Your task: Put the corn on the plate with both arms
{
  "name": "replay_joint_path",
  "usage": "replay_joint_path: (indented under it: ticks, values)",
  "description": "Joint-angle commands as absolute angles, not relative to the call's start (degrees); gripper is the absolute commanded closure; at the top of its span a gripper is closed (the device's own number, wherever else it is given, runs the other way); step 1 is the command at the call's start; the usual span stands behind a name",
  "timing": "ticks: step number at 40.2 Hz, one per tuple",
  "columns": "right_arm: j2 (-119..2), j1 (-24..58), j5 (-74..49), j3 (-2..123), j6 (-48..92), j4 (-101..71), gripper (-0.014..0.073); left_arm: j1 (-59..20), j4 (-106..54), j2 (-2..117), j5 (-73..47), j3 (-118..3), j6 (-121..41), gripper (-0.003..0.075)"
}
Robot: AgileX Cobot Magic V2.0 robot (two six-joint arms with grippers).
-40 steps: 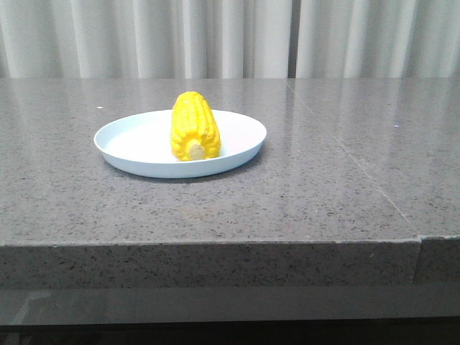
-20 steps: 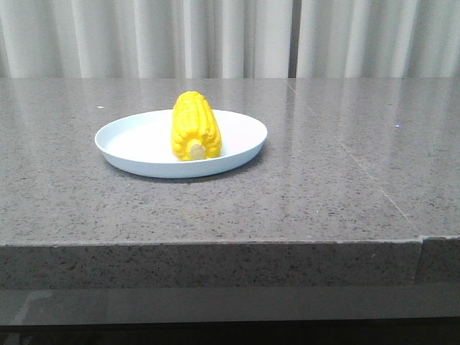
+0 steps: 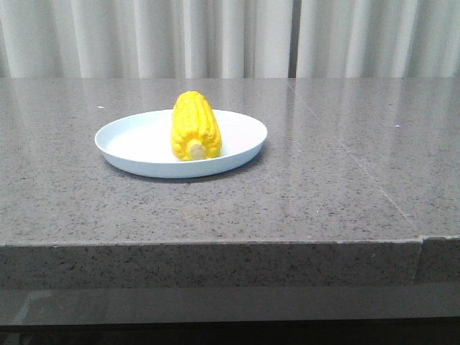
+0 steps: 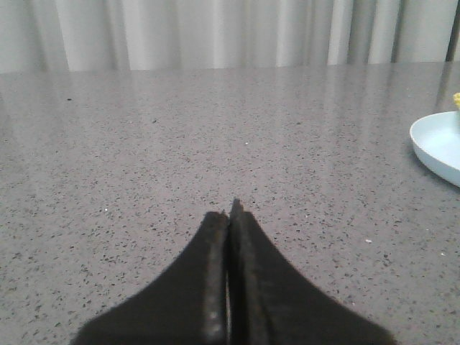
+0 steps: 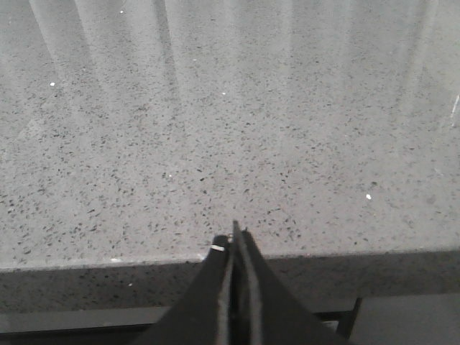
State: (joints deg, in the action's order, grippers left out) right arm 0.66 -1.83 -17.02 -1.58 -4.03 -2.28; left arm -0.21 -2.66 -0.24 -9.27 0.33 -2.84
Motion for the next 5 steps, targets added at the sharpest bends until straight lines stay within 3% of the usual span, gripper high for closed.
replay_joint_path:
  ticks: [1,5]
  values:
    - [1.3,-2.0,-13.1,-0.6,-3.6,-2.1,0.0660,-0.1,-3.1,-1.3,-4.2,0.5,-2.3,0.0740]
    - [1.3,-2.0,-13.1,-0.6,-3.6,-2.1,0.0660,-0.1,-3.1,-1.3,-4.2,0.5,-2.3,0.0740]
